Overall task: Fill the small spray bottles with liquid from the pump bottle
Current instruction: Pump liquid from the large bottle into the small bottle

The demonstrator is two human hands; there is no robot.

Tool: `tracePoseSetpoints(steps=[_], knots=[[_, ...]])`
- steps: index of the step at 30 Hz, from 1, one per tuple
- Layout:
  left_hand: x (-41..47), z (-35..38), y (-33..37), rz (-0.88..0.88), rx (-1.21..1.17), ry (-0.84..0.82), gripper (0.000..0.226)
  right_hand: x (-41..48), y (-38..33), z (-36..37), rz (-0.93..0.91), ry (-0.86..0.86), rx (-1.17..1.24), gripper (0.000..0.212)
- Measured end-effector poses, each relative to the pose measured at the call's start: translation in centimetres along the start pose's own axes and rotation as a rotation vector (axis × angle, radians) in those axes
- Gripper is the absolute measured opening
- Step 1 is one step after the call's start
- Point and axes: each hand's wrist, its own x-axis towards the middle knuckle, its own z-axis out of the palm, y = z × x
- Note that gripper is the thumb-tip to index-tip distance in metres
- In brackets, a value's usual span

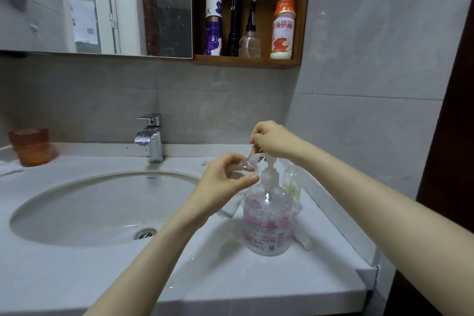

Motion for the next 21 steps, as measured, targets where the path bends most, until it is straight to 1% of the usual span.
tracePoseSetpoints(steps=[5, 7, 9, 11, 15, 18, 21], knots=[[-0.1, 1.0, 0.0, 0.024, -0.03, 0.048, 0.02, 0.1, 0.0, 0.3, 0.067, -0.056, -0.017, 0.025], [-0.3, 1.3, -0.2, 0.036, -0.029, 0.081, 0.022, -0.1, -0.3, 0.3, 0.113, -0.145, -0.049, 0.022], [-0.4, 1.4, -0.4, 0.049, -0.025, 0.106, 0.026, -0.4, -0.6, 0.2, 0.169, -0.276, -0.06, 0.019], [-0.5, 1.5, -0.4, 0.055, -0.047, 0.115, 0.025, -0.4, -0.4, 0.2, 0.203, -0.352, -0.044, 0.017], [-0.7, 1.8, -0.3, 0.076, -0.086, 0.117, 0.022, -0.2, -0.1, 0.2, 0.203, -0.367, -0.06, 0.015], [-0.6, 1.9, -0.2, 0.093, -0.093, 0.111, 0.022, -0.2, 0.1, 0.3, 0.19, -0.344, -0.052, 0.011], [-0.6, 2.0, -0.7, 0.084, -0.077, 0.104, 0.025, 0.0, 0.7, 0.9, 0.182, -0.315, -0.087, 0.014]])
